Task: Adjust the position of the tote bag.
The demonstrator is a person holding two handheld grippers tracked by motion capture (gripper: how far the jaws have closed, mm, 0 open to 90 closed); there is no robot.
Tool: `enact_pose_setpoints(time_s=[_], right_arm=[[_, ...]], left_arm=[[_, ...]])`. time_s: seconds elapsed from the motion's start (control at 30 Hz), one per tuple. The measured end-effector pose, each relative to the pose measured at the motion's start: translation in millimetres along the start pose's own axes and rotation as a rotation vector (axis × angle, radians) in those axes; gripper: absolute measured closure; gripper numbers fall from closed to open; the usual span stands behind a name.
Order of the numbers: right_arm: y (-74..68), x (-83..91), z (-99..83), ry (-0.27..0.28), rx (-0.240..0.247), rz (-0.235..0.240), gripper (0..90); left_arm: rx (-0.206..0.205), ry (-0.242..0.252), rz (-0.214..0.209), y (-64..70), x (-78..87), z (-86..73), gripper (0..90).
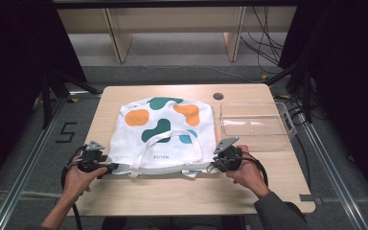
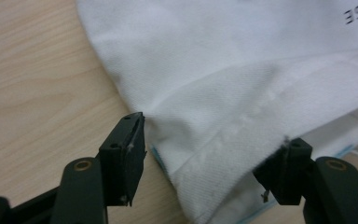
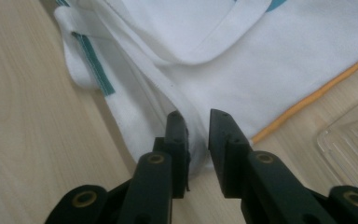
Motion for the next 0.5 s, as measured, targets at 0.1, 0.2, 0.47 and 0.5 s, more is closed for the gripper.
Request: enact_pose_setpoints(time_s=[0.1,0.2,0.47,0.5], right_arm=[[-4.6,-3.2,0.2,-0.026,0.014,0.003,71.7],[-7.1,-5.3,0.8,-0.049,0.043,-0.002,70.2],[-4.2,-12.5,4.3,-0.063,0.004,-0.010,70.7],[-4.2,-13.9,4.5,-0.053,0.009,-0.011,70.8]], left_arm=[[-0.008,-0.038,0.010,0.5,-5.3,-4.4,41.2],[-0.047,-0.081,0.039,-0.1,-3.2,-4.9,41.7],[-0.063,-0.061,0.018,-2.3,-9.8,3.4,52.9],[-0.069,-0.062,0.024,-3.4,-9.0,4.4,54.3]])
Point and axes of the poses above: each handheld gripper's, and its own axes: x roughly backward along the jaws, z roughly out of its top, y roughly to its right, the point moved 4 cm from there along -x, roughly forward along the jaws, and after that the axes turned 10 degrees about -z, right-handed, at the moved point
